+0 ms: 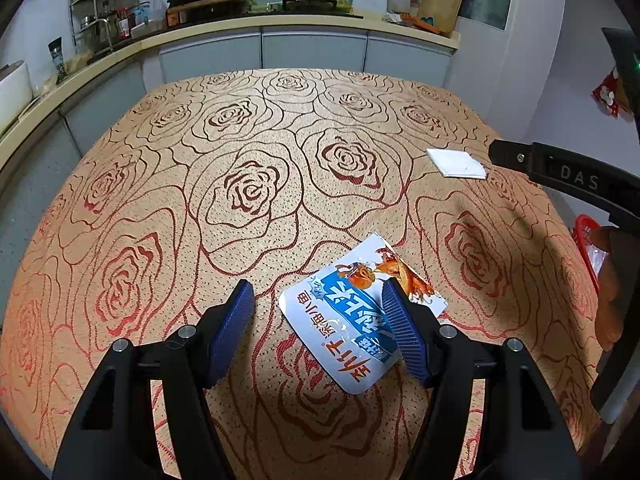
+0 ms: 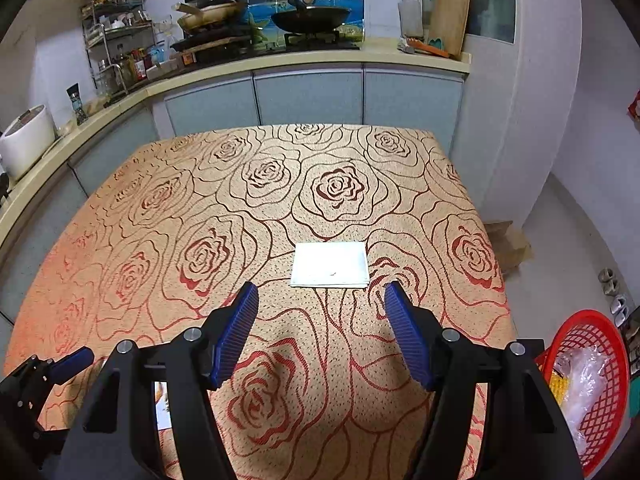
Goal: Collect trash
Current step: 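Grasp the white card with the right tool while the left grasps the snack wrapper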
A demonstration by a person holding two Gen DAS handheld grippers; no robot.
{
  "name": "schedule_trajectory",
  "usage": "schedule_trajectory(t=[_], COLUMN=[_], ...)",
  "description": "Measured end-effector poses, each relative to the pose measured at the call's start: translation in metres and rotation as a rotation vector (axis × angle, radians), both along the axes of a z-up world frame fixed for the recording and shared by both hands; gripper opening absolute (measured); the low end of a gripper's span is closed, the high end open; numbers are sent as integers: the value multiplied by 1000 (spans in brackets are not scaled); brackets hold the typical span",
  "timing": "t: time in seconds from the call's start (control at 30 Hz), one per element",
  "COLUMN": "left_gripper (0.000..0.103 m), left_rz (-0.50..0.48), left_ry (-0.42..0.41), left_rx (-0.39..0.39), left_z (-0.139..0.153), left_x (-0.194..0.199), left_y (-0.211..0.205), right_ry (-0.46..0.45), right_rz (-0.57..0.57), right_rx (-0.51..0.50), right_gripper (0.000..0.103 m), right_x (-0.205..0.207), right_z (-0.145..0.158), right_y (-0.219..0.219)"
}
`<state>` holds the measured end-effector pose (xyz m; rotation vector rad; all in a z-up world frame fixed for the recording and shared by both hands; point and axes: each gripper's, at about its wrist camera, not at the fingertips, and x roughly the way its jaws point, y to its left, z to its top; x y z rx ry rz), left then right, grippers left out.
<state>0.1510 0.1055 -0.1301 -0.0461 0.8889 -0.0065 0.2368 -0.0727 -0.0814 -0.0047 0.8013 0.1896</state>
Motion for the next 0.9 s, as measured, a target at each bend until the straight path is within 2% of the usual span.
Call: schedule_trajectory(t=[0.3, 0.57, 0.9], left_gripper=[65, 65, 62], left_rz=[-16, -35, -52], left_ry=[19, 30, 30], left_rx=[-2, 42, 55], left_z=[-9, -10, -10], left_x=[6, 8, 12], left_y=[-3, -10, -11], right_ry=[37, 74, 123], right_rz=[-13, -12, -16], right_rx=[-7, -15, -31], right_gripper=[64, 64, 64], right_x=[28, 52, 73], right_z=[-18, -34, -47], right_y=[1, 8, 14])
